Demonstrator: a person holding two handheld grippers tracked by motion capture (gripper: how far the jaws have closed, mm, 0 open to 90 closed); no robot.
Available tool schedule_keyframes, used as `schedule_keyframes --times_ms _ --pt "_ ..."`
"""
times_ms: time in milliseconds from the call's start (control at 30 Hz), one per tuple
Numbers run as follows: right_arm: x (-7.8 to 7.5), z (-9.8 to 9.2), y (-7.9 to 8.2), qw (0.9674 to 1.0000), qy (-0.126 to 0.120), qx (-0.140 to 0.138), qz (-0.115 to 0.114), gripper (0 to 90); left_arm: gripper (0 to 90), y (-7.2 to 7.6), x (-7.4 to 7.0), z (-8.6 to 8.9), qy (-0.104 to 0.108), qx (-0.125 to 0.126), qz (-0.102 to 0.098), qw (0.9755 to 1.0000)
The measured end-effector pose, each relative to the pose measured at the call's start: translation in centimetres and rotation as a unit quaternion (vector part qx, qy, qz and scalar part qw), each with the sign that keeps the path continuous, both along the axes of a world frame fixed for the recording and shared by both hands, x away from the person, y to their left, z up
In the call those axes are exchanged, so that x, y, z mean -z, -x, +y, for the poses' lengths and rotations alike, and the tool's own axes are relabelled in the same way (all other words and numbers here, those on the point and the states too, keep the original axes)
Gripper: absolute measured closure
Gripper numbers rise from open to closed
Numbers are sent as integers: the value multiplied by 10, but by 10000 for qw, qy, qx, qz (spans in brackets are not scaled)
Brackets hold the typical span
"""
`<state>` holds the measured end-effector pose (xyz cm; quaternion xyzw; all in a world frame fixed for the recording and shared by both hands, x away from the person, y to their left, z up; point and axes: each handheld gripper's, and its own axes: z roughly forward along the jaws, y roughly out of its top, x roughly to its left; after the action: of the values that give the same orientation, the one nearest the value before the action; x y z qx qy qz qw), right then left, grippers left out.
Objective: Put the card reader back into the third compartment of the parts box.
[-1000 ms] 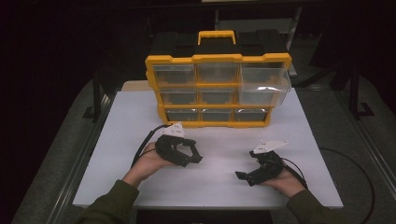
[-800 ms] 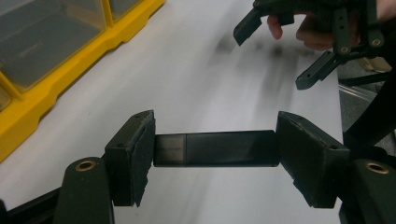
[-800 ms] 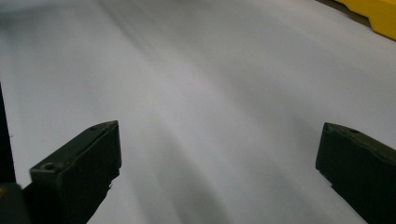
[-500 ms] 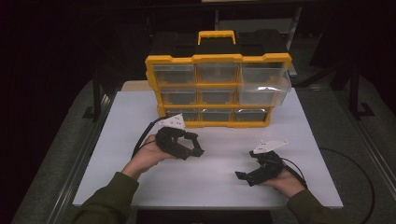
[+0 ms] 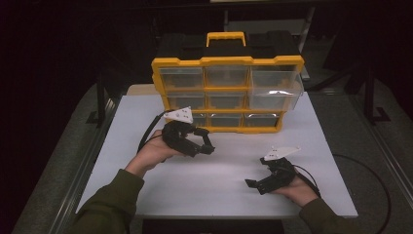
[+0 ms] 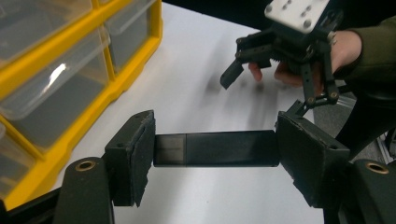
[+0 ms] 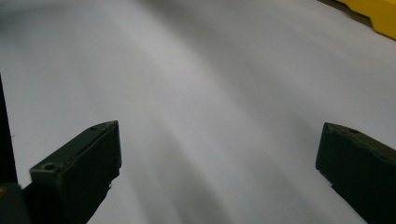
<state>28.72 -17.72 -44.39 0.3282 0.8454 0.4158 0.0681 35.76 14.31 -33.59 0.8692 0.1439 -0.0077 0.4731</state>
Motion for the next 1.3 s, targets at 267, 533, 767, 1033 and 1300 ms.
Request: schedule_keyframes --times_ms 267,533,767,1033,1300 --pt "0 0 0 10000 -5 5 -3 0 301 -6 -19 -3 100 65 -85 9999" --pt "0 0 0 10000 -6 5 -2 0 301 -13 -36 -6 209 128 -122 9996" --pt "-1 1 0 10000 -7 7 8 0 301 -18 -55 -10 261 226 -191 9992" --pt "-1 1 0 10000 -10 11 11 0 301 -27 -79 -18 357 347 -217 9985" --pt "-1 1 1 10000 -16 3 15 0 301 -36 -102 -31 356 502 -299 9977"
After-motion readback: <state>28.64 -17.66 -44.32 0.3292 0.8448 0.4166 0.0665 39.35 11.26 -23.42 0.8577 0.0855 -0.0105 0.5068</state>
